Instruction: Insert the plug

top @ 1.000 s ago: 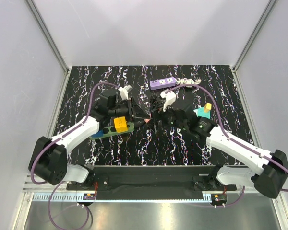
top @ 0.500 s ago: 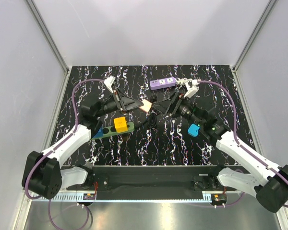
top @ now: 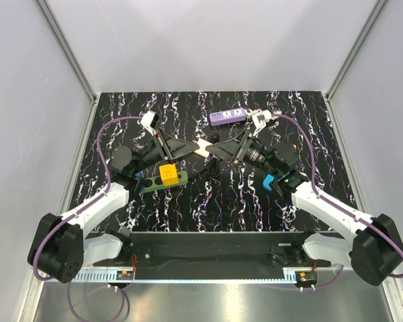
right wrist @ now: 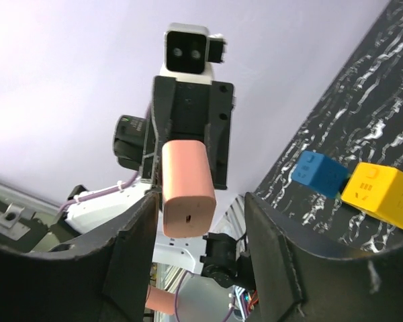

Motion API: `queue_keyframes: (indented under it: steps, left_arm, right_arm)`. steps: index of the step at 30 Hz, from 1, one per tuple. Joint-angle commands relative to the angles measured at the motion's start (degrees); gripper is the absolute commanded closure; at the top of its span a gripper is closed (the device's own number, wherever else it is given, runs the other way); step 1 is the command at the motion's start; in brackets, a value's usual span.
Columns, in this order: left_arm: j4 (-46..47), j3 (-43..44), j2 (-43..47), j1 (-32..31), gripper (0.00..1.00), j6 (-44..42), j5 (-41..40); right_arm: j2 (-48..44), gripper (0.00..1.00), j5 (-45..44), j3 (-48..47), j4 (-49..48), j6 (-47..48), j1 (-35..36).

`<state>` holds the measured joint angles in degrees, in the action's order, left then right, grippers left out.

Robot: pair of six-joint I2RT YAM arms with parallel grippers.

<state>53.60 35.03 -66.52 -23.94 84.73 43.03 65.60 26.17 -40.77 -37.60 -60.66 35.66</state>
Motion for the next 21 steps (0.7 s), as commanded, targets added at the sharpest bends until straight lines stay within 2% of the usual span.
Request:
queue_keyframes:
  steps: [1,5,6,7,8,11,13,14,16,17,19,21]
  left_arm:
    - [11.16,-0.75,-0.97,-1.19,1.00,3.33,-3.82]
    - [11.61,-0.75,-1.68,-2.33,1.00,3.43,-4.97]
    - [11.44,-0.66,-1.68,-2.42,1.00,3.34,-5.06]
    - [11.00,-0.49,-1.59,-2.42,1.00,2.82,-5.32]
    - [10.30,-0.48,-1.51,-2.42,1.00,2.29,-5.32]
    - [9.85,-1.45,-0.98,-2.51,1.00,1.14,-6.81]
    - [10.99,-2.15,-0.72,-2.51,1.00,1.05,-7.78]
    - [11.08,-2.15,-0.80,-2.51,1.00,0.97,-8.13]
    - [11.08,-2.07,-0.98,-2.51,1.00,0.88,-8.57]
    - [11.34,-2.15,-1.15,-2.51,1.00,0.88,-8.75]
    - [12.57,-2.33,-1.77,-2.51,1.00,1.14,-9.10]
    - [13.36,-2.42,-2.47,-2.51,1.00,1.49,-9.01]
  right_arm:
    - [-0.13,0.43,2.39,-0.10,-8.89,-1.30,0.11]
    - [0.23,0.51,2.74,0.08,-9.50,-1.65,0.11]
    - [0.57,0.56,3.00,-0.01,-9.94,-2.26,0.11]
    - [1.01,0.70,3.53,-0.09,-10.47,-2.53,0.11]
    - [1.19,0.76,3.62,-0.18,-11.34,-2.96,0.11]
    - [2.33,0.84,4.50,0.17,-14.85,-5.25,0.02]
    - [2.77,0.80,5.29,0.61,-16.27,-7.01,0.11]
    - [2.78,0.68,5.47,0.96,-17.06,-7.27,0.11]
    - [1.82,0.59,4.68,1.57,-16.80,-7.19,0.29]
    - [1.37,0.51,4.15,2.36,-16.28,-6.93,0.29]
    - [0.32,0.50,3.36,2.80,-14.26,-5.52,0.37]
    - [0.14,0.57,3.71,2.89,-13.29,-4.03,0.37]
